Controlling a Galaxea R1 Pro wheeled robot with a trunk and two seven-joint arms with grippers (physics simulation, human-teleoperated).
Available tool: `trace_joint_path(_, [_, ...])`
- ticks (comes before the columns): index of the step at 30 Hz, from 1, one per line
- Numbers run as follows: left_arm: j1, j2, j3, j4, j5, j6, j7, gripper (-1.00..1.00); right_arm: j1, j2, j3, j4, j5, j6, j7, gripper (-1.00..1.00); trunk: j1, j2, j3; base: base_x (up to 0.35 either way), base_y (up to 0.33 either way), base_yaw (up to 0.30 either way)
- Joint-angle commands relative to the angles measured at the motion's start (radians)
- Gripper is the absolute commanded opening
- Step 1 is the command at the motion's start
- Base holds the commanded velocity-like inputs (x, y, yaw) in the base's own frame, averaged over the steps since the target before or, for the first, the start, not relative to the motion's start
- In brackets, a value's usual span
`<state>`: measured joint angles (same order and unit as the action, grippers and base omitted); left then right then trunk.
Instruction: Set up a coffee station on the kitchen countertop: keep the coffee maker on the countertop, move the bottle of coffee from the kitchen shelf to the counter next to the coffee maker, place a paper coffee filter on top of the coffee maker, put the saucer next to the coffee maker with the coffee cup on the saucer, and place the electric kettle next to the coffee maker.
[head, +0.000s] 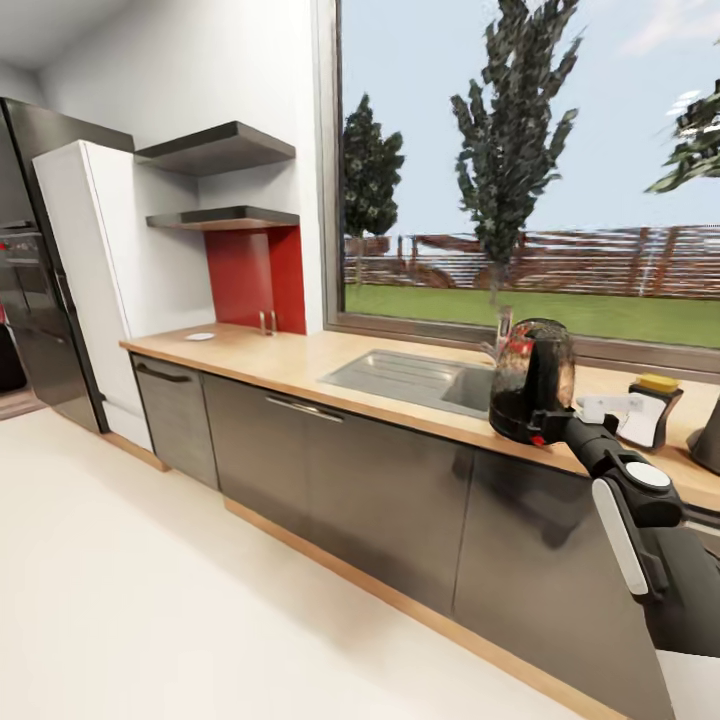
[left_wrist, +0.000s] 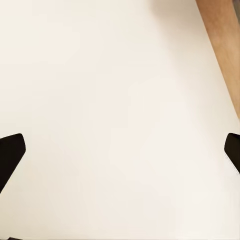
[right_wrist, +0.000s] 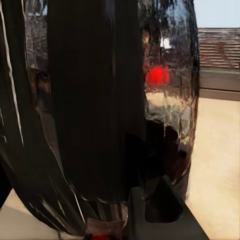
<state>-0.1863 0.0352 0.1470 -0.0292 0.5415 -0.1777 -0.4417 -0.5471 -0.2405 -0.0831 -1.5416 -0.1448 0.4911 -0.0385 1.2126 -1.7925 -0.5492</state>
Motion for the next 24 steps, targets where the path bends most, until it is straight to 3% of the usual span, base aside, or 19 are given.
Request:
trace_joint_path(1, [-0.001, 0.0, 0.008, 0.002, -0.005, -0.002, -0.005, 1.0, -0.001, 0.0, 0.0, -0.002, -0.009, 0.005, -0.004, -1.0, 0.0, -0.001, -0.001, 0.173, 0.0, -0.007])
trace_joint_path(11, [-0.001, 0.007, 0.008, 0.002, -0.005, -0.002, -0.005, 1.0, -0.001, 0.0, 0.0, -0.002, -0.009, 0.006, -0.004, -1.0, 0.0, -0.001, 0.001, 0.045, 0.005, -0.168])
trace_joint_path(24, [-0.001, 0.014, 0.009, 0.003, -0.005, -0.002, -0.005, 1.0, -0.001, 0.0, 0.0, -0.002, -0.009, 0.006, -0.004, -1.0, 0.0, -0.001, 0.001, 0.156, 0.166, -0.031])
